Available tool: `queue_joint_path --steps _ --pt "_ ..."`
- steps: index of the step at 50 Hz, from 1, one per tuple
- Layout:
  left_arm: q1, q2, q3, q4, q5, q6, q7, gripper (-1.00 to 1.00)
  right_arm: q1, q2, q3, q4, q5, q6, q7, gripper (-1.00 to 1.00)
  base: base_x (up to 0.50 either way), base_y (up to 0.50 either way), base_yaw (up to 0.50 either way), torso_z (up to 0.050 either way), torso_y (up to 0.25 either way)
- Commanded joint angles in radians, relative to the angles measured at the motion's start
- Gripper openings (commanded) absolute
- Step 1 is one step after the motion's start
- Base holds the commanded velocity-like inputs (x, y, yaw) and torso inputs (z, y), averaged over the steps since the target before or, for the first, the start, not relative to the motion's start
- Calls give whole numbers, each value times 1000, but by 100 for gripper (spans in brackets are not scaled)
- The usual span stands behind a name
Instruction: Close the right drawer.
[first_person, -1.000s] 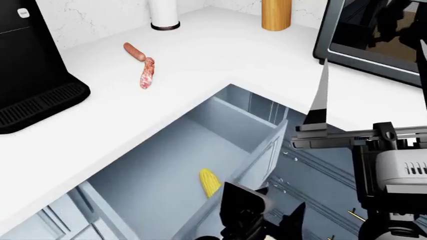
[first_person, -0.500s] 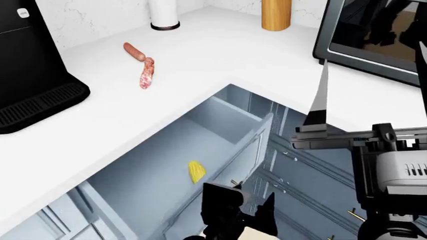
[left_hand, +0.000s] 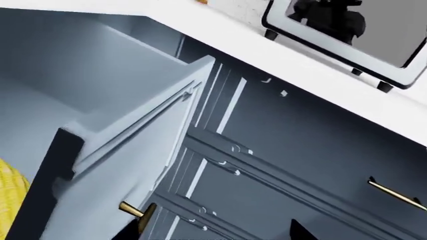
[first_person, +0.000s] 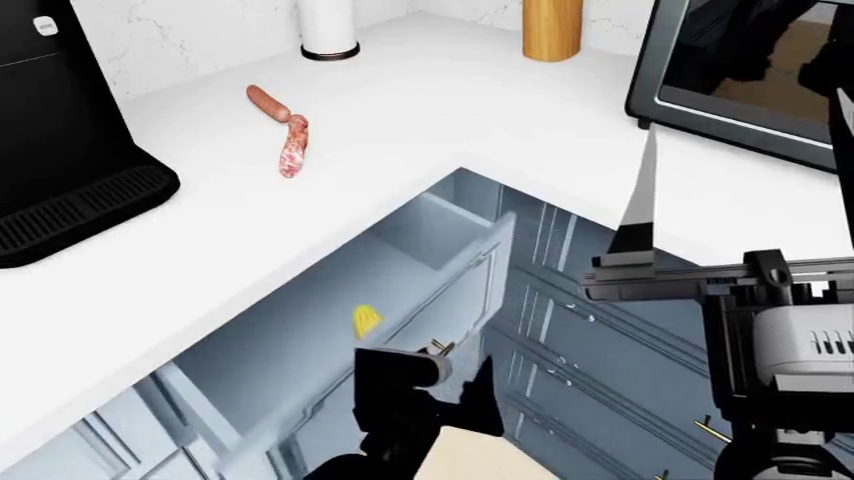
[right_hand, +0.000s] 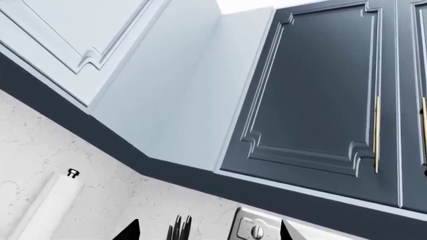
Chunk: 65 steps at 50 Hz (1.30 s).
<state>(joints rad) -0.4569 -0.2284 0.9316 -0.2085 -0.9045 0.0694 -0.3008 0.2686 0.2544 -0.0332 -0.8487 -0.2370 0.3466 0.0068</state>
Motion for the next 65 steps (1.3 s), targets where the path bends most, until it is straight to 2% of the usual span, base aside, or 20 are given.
queue_joint_path --steps 1,19,26,32,47,62,65 --pt "-19 -46 -37 -16 6 -37 -58 100 12 3 -11 0 0 8 1 100 0 0 0 0 0" --pt "-74 -48 6 -152 67 -87 -42 100 32 4 -28 -15 -7 38 2 100 0 0 0 0 0" --pt "-87 -49 30 -207 101 -77 2 100 35 5 -36 -6 -7 36 6 100 0 0 0 0 0" --pt "-113 -29 36 -333 126 -34 87 100 50 4 -51 -9 -16 58 2 100 0 0 0 0 0" --pt "-88 -116 29 -216 135 -10 73 100 54 11 -56 -7 -15 64 5 100 0 0 0 0 0" --pt "-80 -137 13 -330 132 77 207 100 55 15 -59 -3 -12 64 13 100 0 0 0 0 0" --pt "-84 -144 2 -342 126 78 203 100 66 13 -69 -7 -19 78 10 100 0 0 0 0 0"
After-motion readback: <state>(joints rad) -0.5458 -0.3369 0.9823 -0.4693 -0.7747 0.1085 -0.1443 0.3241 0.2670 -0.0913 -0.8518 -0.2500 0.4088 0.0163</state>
